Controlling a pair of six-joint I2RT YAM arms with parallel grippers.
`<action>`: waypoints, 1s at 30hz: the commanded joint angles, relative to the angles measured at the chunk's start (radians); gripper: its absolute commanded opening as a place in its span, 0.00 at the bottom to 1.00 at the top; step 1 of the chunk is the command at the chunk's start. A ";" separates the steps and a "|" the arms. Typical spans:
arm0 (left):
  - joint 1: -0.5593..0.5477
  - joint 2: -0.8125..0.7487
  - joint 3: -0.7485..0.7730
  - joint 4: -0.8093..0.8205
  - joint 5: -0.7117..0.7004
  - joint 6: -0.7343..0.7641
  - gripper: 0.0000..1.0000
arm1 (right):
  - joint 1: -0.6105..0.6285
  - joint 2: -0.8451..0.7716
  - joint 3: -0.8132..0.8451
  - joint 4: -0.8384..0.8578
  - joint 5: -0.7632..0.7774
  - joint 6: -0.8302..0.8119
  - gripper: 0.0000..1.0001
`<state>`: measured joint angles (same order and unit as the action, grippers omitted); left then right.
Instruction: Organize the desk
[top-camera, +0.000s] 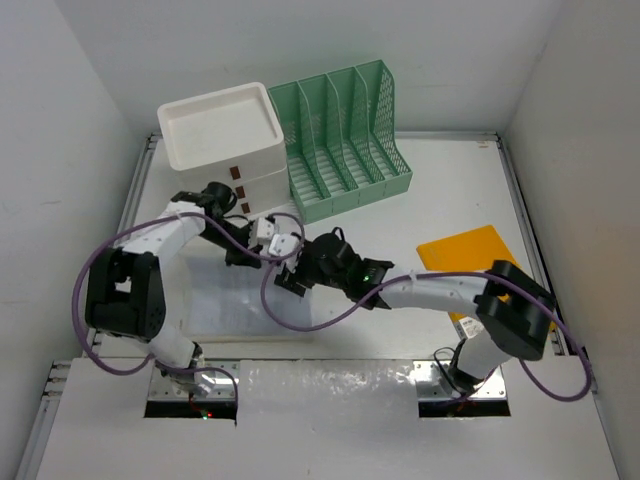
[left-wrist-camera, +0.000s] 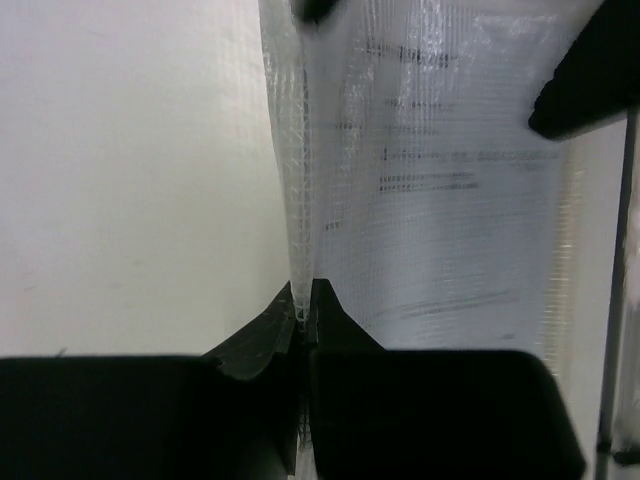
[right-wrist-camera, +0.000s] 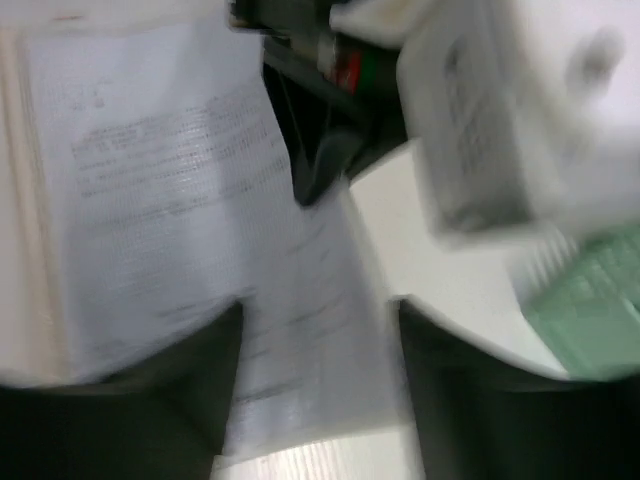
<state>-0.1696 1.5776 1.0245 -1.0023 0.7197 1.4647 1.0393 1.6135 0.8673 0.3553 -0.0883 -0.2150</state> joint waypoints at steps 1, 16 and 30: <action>-0.007 -0.120 0.120 0.034 0.157 -0.295 0.00 | 0.001 -0.177 0.007 -0.076 0.282 0.164 0.69; -0.005 -0.298 0.381 0.258 0.449 -0.941 0.00 | -0.364 -0.854 -0.246 -0.285 0.225 0.461 0.99; -0.005 -0.455 0.341 0.830 0.486 -1.454 0.00 | -0.584 -0.747 -0.379 0.332 -0.465 0.629 0.99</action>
<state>-0.1738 1.1343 1.3716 -0.3424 1.1515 0.1474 0.4587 0.8494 0.5045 0.3901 -0.4042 0.3462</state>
